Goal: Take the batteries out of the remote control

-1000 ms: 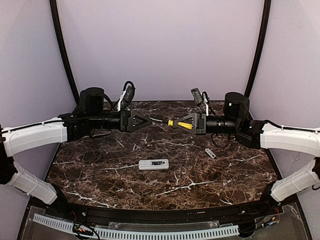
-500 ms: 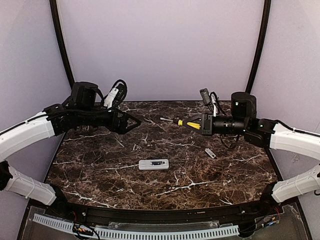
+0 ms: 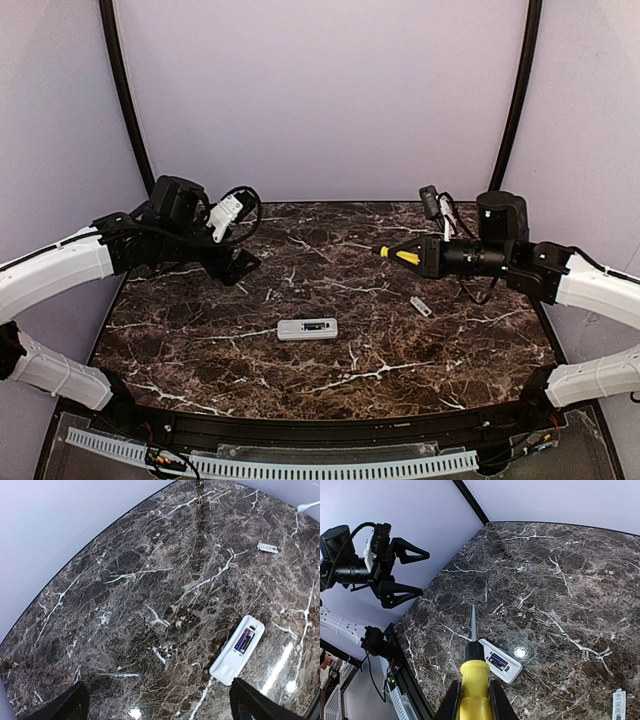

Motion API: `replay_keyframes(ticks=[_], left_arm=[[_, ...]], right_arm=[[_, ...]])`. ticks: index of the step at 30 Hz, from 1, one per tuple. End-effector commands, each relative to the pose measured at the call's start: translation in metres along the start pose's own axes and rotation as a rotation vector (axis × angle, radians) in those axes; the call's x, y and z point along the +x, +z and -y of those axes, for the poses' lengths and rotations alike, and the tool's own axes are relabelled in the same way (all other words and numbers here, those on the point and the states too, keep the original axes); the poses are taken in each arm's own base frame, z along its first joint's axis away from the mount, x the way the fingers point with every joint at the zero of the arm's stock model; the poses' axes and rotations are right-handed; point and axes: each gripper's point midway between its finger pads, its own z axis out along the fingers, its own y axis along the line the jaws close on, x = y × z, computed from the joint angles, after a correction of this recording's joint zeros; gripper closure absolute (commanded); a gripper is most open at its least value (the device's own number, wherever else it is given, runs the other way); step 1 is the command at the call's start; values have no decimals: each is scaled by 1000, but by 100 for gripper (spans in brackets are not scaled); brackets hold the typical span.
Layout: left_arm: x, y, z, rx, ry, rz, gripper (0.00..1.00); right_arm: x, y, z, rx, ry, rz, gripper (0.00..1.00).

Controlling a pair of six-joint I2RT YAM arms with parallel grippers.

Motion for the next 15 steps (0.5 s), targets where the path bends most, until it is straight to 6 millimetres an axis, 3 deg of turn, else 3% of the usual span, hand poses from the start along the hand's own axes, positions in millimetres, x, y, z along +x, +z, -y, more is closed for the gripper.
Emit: replay_keyframes(ticks=[1, 8, 15], left_arm=[[20, 14, -3, -22, 99, -63, 2], [23, 34, 24, 146, 150, -84, 1], [33, 56, 33, 200, 152, -143, 0]], right_arm=[[2, -5, 11, 54, -27, 2, 100], [5, -5, 16, 71, -38, -5, 100], [9, -6, 19, 85, -46, -9, 100]])
